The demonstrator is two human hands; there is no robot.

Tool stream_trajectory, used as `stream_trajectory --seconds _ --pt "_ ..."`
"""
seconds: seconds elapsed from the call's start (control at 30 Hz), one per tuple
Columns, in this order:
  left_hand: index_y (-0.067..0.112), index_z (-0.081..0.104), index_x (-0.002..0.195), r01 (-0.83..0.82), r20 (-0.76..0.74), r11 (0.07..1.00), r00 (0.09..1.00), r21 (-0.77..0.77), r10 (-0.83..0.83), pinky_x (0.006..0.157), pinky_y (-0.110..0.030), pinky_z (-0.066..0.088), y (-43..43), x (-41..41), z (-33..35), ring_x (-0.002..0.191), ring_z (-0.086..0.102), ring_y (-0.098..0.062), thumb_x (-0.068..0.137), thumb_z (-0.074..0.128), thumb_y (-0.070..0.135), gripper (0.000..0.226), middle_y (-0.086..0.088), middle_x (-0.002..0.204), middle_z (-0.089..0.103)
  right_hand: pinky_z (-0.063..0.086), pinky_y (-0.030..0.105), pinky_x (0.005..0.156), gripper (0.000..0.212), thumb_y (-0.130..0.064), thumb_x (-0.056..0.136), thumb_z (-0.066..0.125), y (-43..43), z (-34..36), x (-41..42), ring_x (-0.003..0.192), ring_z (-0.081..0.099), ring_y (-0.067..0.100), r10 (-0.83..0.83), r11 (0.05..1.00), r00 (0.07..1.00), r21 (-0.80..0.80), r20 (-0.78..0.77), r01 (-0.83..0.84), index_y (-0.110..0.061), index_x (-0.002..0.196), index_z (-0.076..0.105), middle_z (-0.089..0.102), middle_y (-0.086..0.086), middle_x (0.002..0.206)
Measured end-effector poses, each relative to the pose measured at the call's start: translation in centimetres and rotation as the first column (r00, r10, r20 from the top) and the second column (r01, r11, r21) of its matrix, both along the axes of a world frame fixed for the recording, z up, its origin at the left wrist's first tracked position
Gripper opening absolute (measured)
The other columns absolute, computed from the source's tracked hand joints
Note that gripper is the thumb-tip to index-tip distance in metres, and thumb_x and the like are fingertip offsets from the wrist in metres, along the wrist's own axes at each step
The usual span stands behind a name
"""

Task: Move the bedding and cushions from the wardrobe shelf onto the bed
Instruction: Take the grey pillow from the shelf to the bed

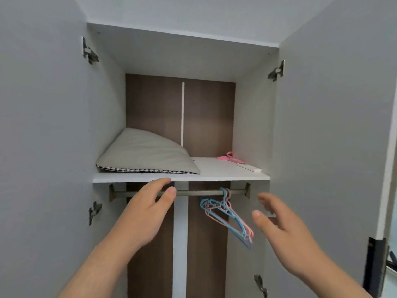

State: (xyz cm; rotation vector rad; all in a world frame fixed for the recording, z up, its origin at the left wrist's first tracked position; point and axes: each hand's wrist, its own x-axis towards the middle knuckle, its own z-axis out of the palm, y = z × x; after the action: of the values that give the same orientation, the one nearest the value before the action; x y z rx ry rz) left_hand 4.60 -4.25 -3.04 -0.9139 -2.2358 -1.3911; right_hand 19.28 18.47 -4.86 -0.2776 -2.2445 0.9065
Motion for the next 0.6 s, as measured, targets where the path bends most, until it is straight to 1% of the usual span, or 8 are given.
stream_trajectory --seconds 0.07,0.17,0.23,0.27,0.3,0.37,0.53,0.6 --pt "0.033 0.047 0.136 -0.068 0.006 0.998 0.998 0.013 0.068 0.102 -0.025 0.031 -0.3 -0.9 0.1 0.125 0.039 -0.001 0.094 0.043 0.044 0.043 0.018 0.137 0.045 0.039 0.029 0.095 0.029 -0.039 0.092 0.055 0.6 0.2 -2.3 0.116 0.05 0.005 0.077 0.997 0.997 -0.002 -0.002 -0.077 -0.053 0.115 0.044 0.046 -0.035 0.112" --pt "0.031 0.047 0.136 -0.14 0.015 0.989 0.99 0.04 0.14 0.103 -0.024 0.03 0.0 -1.9 0.4 0.129 0.038 -0.002 0.094 0.044 0.047 0.045 0.015 0.141 0.045 0.041 0.035 0.103 0.043 -0.049 0.089 0.053 2.3 0.3 -5.2 0.123 0.047 0.005 0.139 0.99 0.99 0.018 0.004 -0.139 -0.046 0.13 0.044 0.05 -0.024 0.128" --pt "0.032 0.046 0.137 -0.184 0.011 0.982 0.983 0.047 0.183 0.104 -0.024 0.029 0.7 -2.4 0.7 0.13 0.037 -0.001 0.088 0.041 0.058 0.056 0.017 0.14 0.044 0.039 0.034 0.105 0.048 -0.049 0.089 0.052 3.6 0.8 -7.0 0.125 0.044 0.003 0.177 0.984 0.984 0.011 -0.002 -0.177 -0.044 0.135 0.042 0.048 -0.023 0.132" --pt "0.033 0.045 0.138 -0.203 0.005 0.978 0.979 0.046 0.203 0.102 -0.023 0.029 1.2 -2.6 0.9 0.128 0.036 0.001 0.085 0.039 0.06 0.059 0.019 0.139 0.043 0.038 0.031 0.102 0.047 -0.047 0.09 0.052 4.3 1.1 -7.7 0.124 0.043 0.002 0.193 0.981 0.981 0.006 -0.007 -0.193 -0.043 0.136 0.042 0.047 -0.023 0.132" --pt "0.034 0.044 0.137 -0.224 0.002 0.974 0.975 0.044 0.224 0.1 -0.022 0.028 1.6 -2.9 1.1 0.125 0.035 0.004 0.088 0.04 0.059 0.056 0.021 0.138 0.042 0.036 0.028 0.099 0.046 -0.046 0.091 0.052 5.0 1.3 -8.3 0.123 0.042 0.0 0.208 0.978 0.978 -0.002 -0.011 -0.208 -0.042 0.136 0.042 0.046 -0.023 0.132" --pt "0.036 0.044 0.136 -0.266 0.012 0.963 0.964 0.042 0.265 0.095 -0.018 0.027 2.3 -3.3 1.3 0.119 0.034 0.007 0.093 0.043 0.049 0.045 0.024 0.135 0.041 0.034 0.026 0.097 0.044 -0.043 0.092 0.053 6.1 1.7 -9.6 0.121 0.041 -0.002 0.237 0.971 0.971 -0.015 -0.022 -0.238 -0.041 0.136 0.042 0.046 -0.024 0.13" --pt "0.034 0.047 0.135 -0.335 0.003 0.942 0.942 0.041 0.335 0.096 -0.02 0.027 4.2 -4.8 1.1 0.123 0.036 0.003 0.093 0.045 0.045 0.043 0.021 0.135 0.043 0.035 0.029 0.102 0.045 -0.045 0.093 0.051 8.4 1.9 -13.2 0.129 0.041 0.006 0.288 0.955 0.957 -0.071 -0.031 -0.289 -0.039 0.137 0.042 0.046 -0.017 0.138" --pt "0.033 0.047 0.135 -0.351 0.008 0.936 0.936 0.026 0.351 0.095 -0.019 0.027 4.5 -5.6 1.1 0.121 0.037 0.003 0.094 0.045 0.043 0.043 0.021 0.133 0.042 0.036 0.031 0.102 0.045 -0.044 0.094 0.051 8.7 1.9 -14.4 0.131 0.042 0.009 0.298 0.95 0.954 -0.09 -0.029 -0.299 -0.037 0.137 0.042 0.046 -0.015 0.141"
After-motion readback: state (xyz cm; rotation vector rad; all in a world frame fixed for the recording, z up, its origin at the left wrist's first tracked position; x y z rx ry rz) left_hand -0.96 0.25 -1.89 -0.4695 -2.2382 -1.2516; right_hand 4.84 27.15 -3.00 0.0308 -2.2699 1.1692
